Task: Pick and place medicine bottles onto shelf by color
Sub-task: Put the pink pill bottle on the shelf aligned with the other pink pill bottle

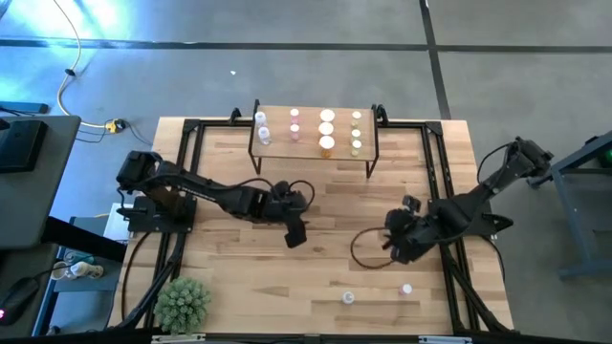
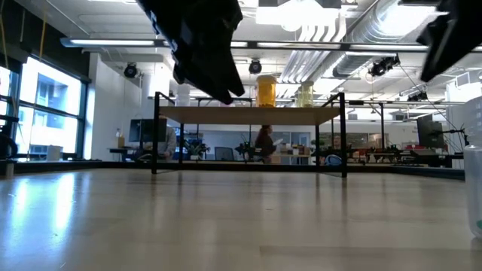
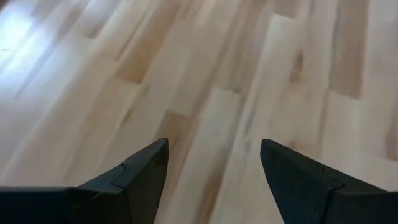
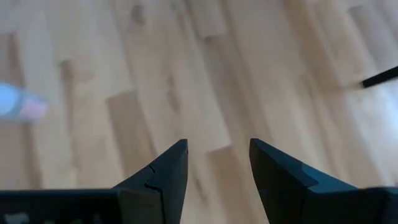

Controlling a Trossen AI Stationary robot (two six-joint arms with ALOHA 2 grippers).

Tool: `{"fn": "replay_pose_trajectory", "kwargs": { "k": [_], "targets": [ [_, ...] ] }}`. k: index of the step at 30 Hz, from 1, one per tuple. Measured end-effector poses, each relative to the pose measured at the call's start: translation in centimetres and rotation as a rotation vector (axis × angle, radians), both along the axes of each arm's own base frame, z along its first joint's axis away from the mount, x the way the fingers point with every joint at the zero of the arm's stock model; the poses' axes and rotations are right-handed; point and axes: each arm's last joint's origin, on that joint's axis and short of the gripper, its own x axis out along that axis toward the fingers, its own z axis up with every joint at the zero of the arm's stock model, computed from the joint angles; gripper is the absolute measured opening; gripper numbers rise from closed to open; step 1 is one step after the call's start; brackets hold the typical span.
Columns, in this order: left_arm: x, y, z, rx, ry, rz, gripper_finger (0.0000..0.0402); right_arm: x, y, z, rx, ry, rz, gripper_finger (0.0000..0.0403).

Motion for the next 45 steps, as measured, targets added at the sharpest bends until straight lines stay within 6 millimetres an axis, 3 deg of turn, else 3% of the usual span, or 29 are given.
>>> {"fn": "replay_pose_trajectory", "kwargs": {
  "k": [12,16,24,30,37,45],
  "targets": [
    [0.9,-1.0,0.5,0.013,-0.106,-0.057,0.0245,-4.7,5.2,-0.3,0.048,-0.061,0.111,0.0163],
    [1.0,-1.0,0.6,0.011,-0.119,-0.06,0.0245,-6.3,7.3,-1.2,-0.006,-0.084,0.209,0.0163],
    [1.0,-1.0,0.5,-0.014,-0.128,-0.033,0.0245,-8.1,10.2,-3.7,-0.06,-0.11,0.203,0.0163],
    [1.0,-1.0,0.5,-0.016,-0.128,-0.031,0.0245,-8.4,11.0,-4.7,-0.094,-0.15,0.198,0.0163],
    [1.0,-1.0,0.6,0.009,-0.121,-0.057,0.0245,-7.0,11.2,-4.6,0.03,-0.156,0.079,0.0163],
    [1.0,-0.5,0.6,0.017,-0.12,-0.043,0.0245,-6.4,11.6,-4.6,0.1,-0.121,0.081,0.0188]
  ]
}}
